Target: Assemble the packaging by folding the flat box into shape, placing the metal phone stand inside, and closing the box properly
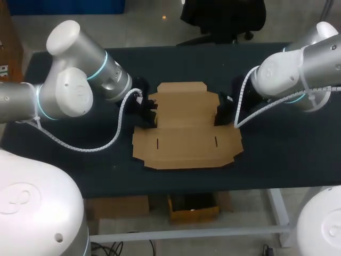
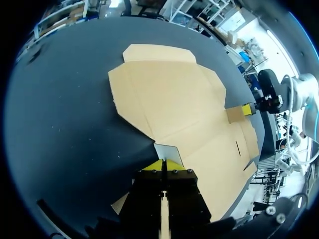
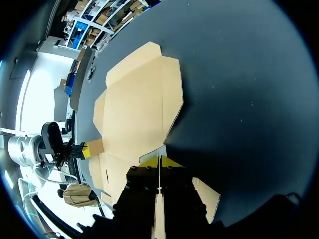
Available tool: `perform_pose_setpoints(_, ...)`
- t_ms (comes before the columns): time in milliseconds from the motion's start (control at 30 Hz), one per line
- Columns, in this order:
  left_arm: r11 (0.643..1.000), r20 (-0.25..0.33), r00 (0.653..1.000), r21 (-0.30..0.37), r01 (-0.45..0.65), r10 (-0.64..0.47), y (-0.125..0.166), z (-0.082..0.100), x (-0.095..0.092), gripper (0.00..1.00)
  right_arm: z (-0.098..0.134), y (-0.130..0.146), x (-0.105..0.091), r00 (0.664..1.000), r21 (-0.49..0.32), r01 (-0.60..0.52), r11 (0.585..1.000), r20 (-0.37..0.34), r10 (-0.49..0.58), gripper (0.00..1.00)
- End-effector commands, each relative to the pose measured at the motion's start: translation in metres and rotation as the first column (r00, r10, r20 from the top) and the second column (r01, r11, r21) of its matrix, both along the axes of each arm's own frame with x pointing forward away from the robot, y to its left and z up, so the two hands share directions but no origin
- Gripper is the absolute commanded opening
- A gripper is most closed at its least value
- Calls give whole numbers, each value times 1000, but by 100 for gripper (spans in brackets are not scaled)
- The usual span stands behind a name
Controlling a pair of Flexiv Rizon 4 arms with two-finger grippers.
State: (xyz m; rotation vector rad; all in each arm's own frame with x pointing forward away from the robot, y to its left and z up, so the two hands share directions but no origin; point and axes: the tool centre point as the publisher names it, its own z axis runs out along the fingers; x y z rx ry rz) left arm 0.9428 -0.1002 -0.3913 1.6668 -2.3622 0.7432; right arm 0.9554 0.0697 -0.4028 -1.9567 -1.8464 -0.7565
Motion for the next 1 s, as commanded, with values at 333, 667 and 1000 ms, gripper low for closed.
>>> perform_pose_setpoints(333,1000,3,1000,10,23,-23,-10,2,-1,0,-5,7,7,1000,-16,-10,1000,-13,10,0)
perform_pose_setpoints(667,999,12,999,18,30,-30,-14,3,-3,0,-2,10,2,1000,-31,-7,999,-1,7,0)
perform_pose_setpoints(1000,999,26,999,23,33,-34,-21,5,-4,0,1,14,-3,1000,-54,1,999,9,-1,0)
